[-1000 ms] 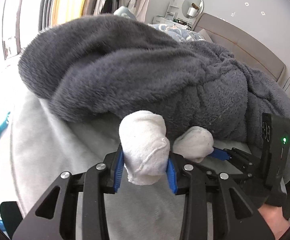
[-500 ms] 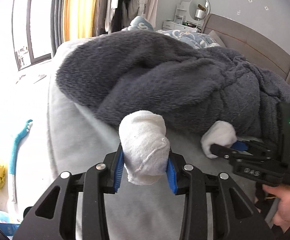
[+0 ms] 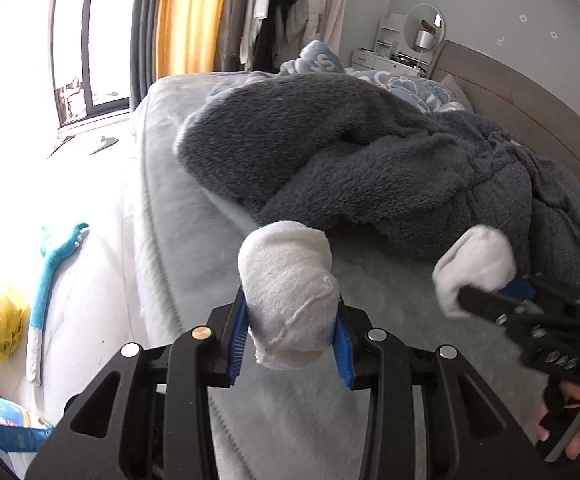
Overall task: Collect trash
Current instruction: 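Lift both white socks and carry them over the black bin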
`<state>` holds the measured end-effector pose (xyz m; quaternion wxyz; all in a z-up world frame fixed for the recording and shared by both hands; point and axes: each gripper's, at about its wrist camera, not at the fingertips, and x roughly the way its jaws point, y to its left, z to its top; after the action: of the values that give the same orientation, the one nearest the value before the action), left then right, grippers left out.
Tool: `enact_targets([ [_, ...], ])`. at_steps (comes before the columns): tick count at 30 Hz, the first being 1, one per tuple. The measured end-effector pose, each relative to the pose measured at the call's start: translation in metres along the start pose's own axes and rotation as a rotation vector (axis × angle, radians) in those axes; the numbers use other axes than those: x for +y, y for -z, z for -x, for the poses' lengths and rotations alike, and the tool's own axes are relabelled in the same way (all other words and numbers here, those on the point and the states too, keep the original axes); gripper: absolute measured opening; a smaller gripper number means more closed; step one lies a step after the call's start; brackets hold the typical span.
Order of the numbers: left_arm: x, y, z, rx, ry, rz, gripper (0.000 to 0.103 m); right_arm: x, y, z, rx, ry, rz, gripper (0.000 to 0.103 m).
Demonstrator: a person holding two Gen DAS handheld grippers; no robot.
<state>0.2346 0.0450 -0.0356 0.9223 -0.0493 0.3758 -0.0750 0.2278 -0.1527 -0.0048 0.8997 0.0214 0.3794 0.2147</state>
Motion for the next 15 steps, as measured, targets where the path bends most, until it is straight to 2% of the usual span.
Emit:
enact_targets([
  [10,0.036,0.028,0.015,0.042,-0.066,0.071,0.039,0.056,-0.003,0.037,-0.032,-0.069,0.056,0.05],
  [15,0.058,0.046,0.023,0.079,-0.117,0.084,0.039,0.089,-0.003,0.035,-0.022,-0.113,0.092,0.05],
])
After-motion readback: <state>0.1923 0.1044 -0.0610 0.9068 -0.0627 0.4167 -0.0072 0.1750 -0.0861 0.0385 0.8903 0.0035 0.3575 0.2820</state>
